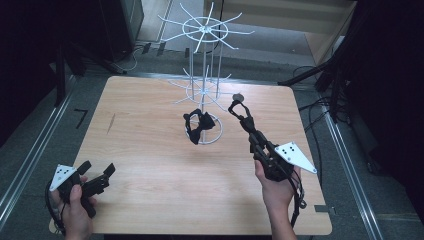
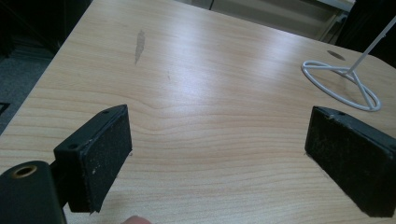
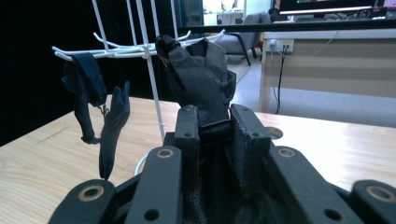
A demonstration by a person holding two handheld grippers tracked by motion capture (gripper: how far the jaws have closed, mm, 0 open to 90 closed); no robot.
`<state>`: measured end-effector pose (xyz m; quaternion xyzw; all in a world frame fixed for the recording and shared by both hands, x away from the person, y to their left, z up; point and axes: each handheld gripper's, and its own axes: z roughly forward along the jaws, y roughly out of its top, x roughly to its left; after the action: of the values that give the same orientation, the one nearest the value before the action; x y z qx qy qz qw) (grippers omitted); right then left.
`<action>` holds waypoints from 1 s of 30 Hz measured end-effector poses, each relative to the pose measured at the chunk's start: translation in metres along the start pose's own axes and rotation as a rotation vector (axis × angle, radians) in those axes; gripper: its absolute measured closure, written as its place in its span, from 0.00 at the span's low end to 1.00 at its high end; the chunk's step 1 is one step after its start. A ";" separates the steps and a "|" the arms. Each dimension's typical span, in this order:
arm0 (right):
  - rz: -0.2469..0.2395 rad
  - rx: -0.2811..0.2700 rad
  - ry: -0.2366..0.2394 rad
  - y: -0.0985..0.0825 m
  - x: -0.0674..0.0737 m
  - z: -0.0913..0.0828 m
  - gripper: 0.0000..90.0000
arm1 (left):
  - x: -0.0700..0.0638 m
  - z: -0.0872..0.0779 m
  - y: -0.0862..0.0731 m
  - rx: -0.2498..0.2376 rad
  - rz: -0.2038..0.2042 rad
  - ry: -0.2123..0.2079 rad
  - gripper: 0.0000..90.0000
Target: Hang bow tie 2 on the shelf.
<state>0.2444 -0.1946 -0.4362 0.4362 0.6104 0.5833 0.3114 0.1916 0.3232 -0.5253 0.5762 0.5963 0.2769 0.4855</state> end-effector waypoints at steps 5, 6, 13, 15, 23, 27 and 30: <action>0.000 -0.012 0.003 0.005 0.001 -0.001 0.83 | 0.000 0.000 0.000 0.000 0.000 0.000 0.09; -0.002 -0.017 0.004 0.005 0.002 0.000 0.83 | 0.000 0.000 0.000 0.000 0.000 0.000 0.09; 0.003 -0.031 0.011 0.008 0.004 -0.001 0.84 | 0.000 0.000 0.000 -0.001 -0.001 0.000 0.09; 0.000 -0.037 0.015 0.010 0.005 -0.001 0.83 | 0.000 0.000 0.000 -0.001 -0.001 0.000 0.09; -0.003 -0.043 0.031 0.012 0.011 0.000 0.83 | 0.000 0.000 0.000 -0.001 -0.001 0.000 0.09; 0.000 -0.047 0.045 0.013 0.015 0.001 0.83 | 0.000 0.000 0.000 0.000 -0.002 0.001 0.09; -0.008 -0.047 0.050 0.013 0.017 0.002 0.83 | 0.000 0.000 0.000 -0.001 -0.001 0.000 0.09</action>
<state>0.2409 -0.1797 -0.4216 0.4116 0.6059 0.6068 0.3087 0.1916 0.3232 -0.5252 0.5756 0.5965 0.2767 0.4862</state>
